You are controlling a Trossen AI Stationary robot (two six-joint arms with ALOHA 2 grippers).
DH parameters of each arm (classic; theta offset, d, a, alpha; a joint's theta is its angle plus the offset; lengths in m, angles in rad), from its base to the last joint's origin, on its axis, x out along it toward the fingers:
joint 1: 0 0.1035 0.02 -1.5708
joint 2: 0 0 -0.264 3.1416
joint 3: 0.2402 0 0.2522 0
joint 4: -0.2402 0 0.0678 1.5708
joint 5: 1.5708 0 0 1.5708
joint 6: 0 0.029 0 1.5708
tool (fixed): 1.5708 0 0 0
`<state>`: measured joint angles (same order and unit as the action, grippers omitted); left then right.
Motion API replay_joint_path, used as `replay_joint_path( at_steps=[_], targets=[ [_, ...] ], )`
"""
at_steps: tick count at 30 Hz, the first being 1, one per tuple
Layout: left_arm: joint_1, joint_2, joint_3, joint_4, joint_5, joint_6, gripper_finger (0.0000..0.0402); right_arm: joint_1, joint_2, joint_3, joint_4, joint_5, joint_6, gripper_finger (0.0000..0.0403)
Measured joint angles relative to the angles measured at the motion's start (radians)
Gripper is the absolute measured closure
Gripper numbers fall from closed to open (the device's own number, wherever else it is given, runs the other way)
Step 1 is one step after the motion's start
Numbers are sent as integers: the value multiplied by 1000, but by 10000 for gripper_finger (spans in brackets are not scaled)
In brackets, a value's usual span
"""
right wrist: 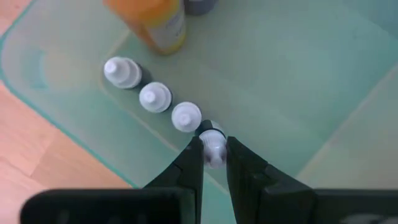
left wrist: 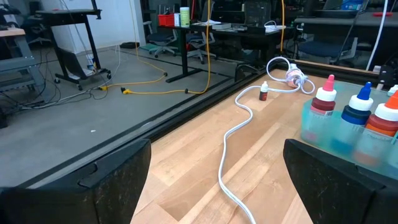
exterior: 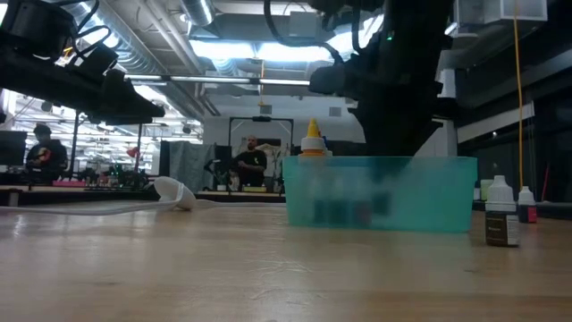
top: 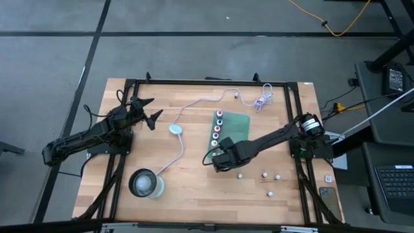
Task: Pick & Place food coloring
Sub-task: Put the small black food coloring bottle into the green bin, then put the small red food coloring bottle into the green bin
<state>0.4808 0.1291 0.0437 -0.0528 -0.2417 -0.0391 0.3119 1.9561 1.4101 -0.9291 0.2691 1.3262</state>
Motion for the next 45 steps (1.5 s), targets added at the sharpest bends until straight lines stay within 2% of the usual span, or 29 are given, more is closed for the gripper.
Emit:
replay_joint_path(
  at_steps=[17,27,34,45],
  targets=[
    [0,0,0,0,0,0,41,-1,16,0,15,-28,-50,346],
    [0,0,0,0,0,0,41,-1,16,0,14,-45,-48,305],
    [0,0,0,0,0,0,41,-1,15,0,13,-59,-51,302],
    [0,0,0,0,0,0,41,-1,15,118,-92,-56,-98,302]
  ],
)
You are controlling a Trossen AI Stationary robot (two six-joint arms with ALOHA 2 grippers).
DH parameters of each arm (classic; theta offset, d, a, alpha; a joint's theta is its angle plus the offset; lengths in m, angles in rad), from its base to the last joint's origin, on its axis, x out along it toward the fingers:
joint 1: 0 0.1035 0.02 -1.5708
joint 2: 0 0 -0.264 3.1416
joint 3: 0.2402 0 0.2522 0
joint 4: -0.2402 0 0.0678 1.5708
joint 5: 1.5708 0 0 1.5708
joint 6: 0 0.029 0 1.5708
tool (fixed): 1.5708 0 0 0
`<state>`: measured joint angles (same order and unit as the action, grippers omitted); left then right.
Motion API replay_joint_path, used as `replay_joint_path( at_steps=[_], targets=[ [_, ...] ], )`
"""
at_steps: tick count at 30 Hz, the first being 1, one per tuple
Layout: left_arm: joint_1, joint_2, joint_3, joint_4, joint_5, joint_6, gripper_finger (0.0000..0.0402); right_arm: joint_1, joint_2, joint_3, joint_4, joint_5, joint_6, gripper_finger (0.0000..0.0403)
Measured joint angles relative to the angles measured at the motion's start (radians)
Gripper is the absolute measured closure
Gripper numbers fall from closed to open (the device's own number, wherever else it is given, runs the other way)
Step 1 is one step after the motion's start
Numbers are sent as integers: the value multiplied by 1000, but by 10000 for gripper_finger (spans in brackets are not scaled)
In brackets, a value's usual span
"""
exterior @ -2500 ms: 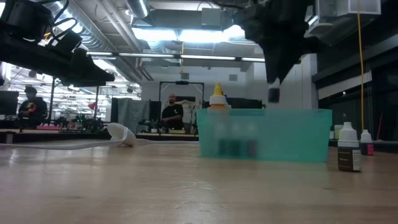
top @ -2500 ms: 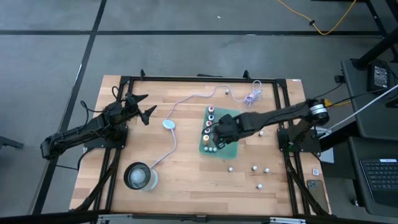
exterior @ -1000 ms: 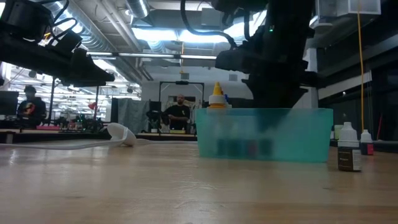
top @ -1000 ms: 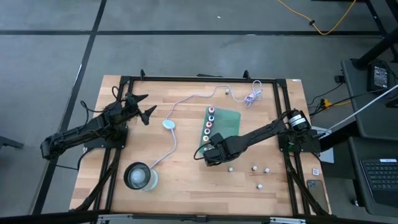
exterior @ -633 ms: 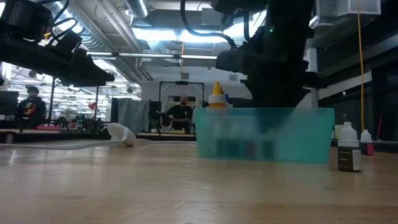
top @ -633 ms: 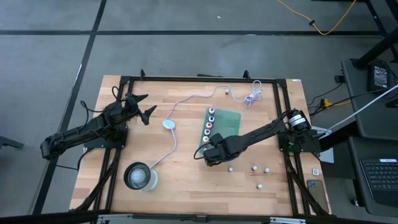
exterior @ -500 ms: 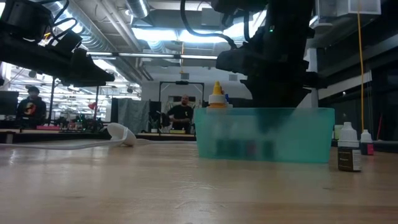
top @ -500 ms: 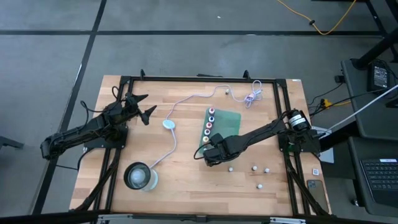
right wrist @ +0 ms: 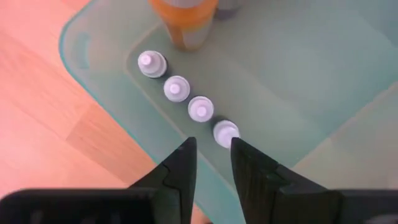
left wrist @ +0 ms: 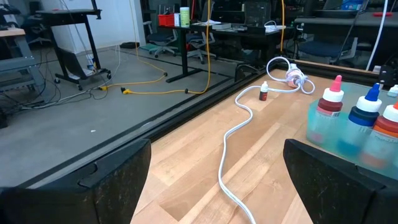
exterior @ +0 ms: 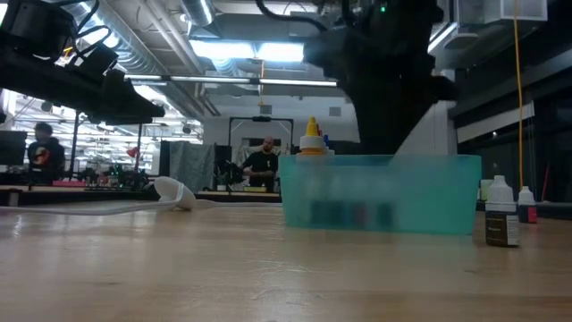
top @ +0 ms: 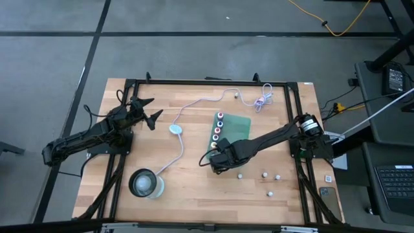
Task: Pick & Place food coloring
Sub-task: Put the small red food coloring bottle into the green bin
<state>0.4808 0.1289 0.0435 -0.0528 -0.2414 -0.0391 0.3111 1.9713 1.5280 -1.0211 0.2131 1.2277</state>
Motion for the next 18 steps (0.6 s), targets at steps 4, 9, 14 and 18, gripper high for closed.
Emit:
replay_joint_path(
  at_steps=[4,9,14,18],
  targets=[
    [0,0,0,0,0,0,41,-1,0,68,-89,8,-1,302],
    [0,0,0,0,0,0,41,-26,-1,185,-198,56,-7,301],
    [0,0,0,0,0,0,41,-87,-1,293,-263,94,-41,283],
    [0,0,0,0,0,0,41,-153,-2,355,-305,142,-63,243]
  ],
)
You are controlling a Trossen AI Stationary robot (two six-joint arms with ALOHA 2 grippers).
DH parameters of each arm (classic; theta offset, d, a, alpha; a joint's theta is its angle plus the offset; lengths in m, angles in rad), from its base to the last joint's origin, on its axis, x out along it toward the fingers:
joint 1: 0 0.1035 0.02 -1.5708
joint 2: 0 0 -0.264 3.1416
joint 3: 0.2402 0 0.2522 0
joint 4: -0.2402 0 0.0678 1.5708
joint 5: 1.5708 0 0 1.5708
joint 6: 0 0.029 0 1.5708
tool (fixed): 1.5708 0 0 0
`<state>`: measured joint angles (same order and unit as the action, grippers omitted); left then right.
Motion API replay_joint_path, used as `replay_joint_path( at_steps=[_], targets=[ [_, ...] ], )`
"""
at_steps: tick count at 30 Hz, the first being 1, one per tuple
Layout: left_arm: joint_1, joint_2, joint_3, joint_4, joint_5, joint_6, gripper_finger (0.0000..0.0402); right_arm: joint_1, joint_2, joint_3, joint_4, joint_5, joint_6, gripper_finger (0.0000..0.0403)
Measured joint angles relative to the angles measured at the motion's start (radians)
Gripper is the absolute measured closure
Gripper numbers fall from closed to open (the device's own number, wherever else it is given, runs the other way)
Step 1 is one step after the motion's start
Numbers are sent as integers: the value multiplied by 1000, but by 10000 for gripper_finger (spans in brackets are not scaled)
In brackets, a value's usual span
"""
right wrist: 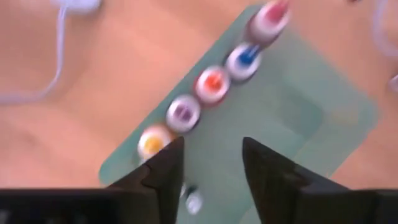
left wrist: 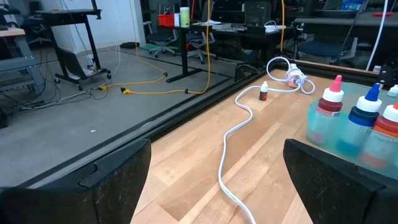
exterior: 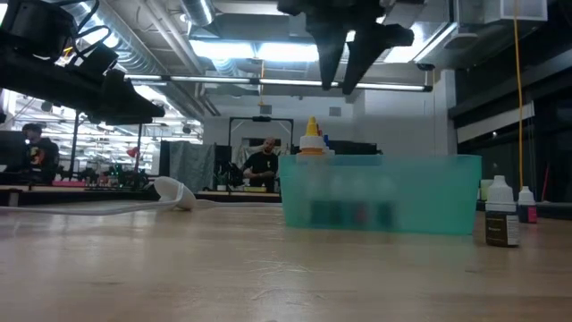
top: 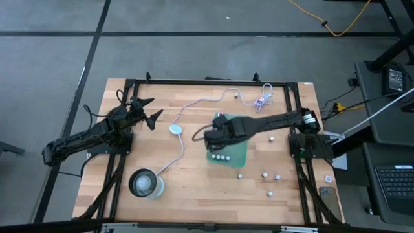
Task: Pick & Place food coloring
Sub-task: Put the small red food coloring bottle into the green bin
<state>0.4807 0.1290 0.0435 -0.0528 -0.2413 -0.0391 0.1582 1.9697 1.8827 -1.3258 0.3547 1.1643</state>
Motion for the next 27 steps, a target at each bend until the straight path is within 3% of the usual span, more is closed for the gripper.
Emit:
replay_joint_path(
  at_steps=[6,11,19,27],
  targets=[
    [0,0,0,0,0,0,41,-144,-25,62,-62,78,-68,173],
    [0,0,0,0,0,0,41,-295,-72,65,-59,91,-169,140],
    [0,0,0,0,0,0,41,-552,-90,64,-40,22,-376,133],
    [0,0,0,0,0,0,41,-753,-89,-37,149,-96,-537,133]
  ],
)
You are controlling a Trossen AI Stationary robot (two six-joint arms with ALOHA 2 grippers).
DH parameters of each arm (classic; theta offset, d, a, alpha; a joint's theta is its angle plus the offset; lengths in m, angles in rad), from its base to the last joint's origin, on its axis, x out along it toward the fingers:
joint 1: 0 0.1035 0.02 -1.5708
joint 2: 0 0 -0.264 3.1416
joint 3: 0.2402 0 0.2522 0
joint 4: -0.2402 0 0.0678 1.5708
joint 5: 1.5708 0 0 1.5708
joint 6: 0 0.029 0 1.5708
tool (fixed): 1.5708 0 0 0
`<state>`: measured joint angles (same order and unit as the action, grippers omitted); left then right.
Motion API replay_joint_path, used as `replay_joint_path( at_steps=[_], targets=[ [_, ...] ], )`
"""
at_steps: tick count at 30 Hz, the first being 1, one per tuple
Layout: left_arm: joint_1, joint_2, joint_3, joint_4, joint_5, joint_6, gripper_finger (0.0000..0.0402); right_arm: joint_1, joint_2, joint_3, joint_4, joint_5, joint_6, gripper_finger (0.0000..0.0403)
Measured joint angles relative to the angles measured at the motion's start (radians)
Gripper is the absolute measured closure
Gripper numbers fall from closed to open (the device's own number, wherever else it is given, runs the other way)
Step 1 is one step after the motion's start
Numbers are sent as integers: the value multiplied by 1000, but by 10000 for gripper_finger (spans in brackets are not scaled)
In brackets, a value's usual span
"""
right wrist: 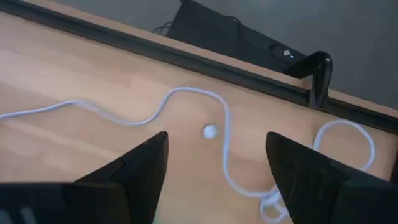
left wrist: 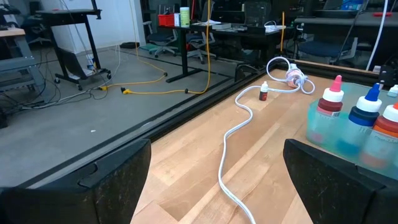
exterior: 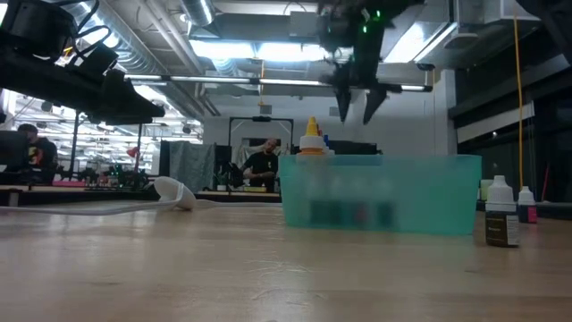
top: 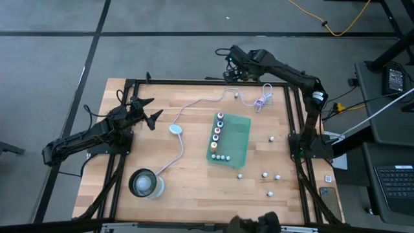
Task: Pick & Place food coloring
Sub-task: Put the small red food coloring bottle into the green bin
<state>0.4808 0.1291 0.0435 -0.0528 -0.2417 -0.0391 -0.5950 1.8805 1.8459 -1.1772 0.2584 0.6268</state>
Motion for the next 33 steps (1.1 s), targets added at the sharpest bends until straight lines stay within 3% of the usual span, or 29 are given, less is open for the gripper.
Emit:
replay_joint_path(
  at_steps=[15,33],
  targets=[
    [0,0,0,0,0,0,41,-57,4,-367,384,-65,-90,133],
    [0,0,0,0,0,0,41,-57,140,-390,429,-108,-135,133]
  ],
)
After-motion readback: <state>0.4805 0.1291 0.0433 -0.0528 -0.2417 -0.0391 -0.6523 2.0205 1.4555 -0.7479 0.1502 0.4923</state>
